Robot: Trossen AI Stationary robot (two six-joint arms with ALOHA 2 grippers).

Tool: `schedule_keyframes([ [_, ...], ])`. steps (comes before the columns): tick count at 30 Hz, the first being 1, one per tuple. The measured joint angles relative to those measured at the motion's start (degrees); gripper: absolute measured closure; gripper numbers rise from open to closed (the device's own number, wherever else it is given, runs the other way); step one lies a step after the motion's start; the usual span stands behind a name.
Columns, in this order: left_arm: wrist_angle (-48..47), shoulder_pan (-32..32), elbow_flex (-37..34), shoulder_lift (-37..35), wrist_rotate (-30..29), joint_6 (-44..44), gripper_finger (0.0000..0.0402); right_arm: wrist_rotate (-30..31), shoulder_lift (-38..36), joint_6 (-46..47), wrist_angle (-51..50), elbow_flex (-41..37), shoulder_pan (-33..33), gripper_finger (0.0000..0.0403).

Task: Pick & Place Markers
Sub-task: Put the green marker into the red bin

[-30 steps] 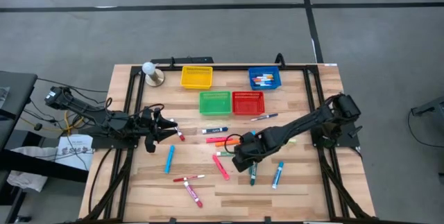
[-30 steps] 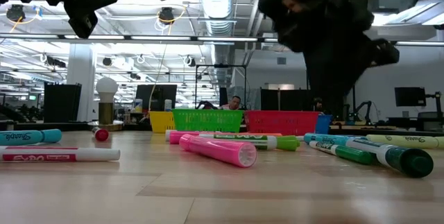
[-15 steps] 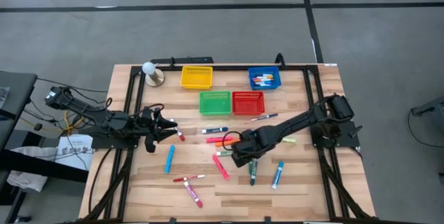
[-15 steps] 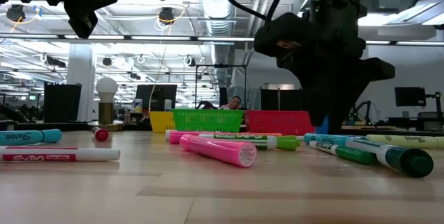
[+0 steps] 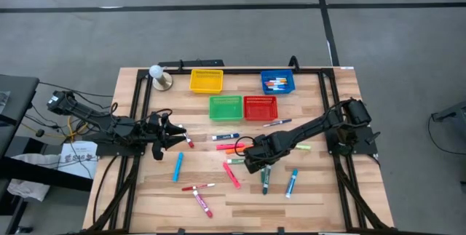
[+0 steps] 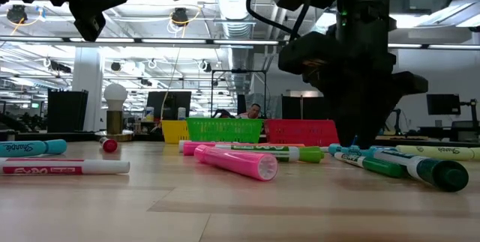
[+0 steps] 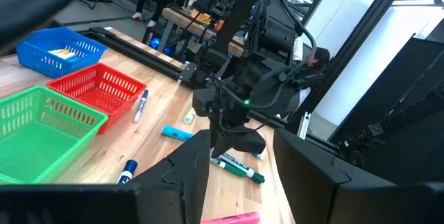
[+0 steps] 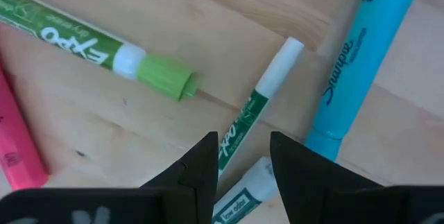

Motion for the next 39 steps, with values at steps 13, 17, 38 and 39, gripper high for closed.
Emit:
schedule_keyframes([
  [13, -0.02, 0.00, 0.00, 0.02, 0.00, 0.17, 0.0243, -0.45, 4.04, -0.36, 3.91, 0.24, -0.74, 0.0282],
  [17, 0.00, 0.00, 0.00, 0.00, -0.02, 0.17, 0.0243, -0.36, 5.11, -0.37, 3.05, 1.18, -0.74, 0.0282],
  [38, -0.01, 0.00, 0.00, 0.00, 0.00, 0.17, 0.0243, 1.29, 0.79, -0.42, 2.59, 1.00, -3.95, 0.0375],
  [39, -0.02, 0.02, 0.00, 0.02, -0.01, 0.17, 0.0243, 1.53, 0.04, -0.44, 2.70, 1.01, -4.35, 0.0379],
])
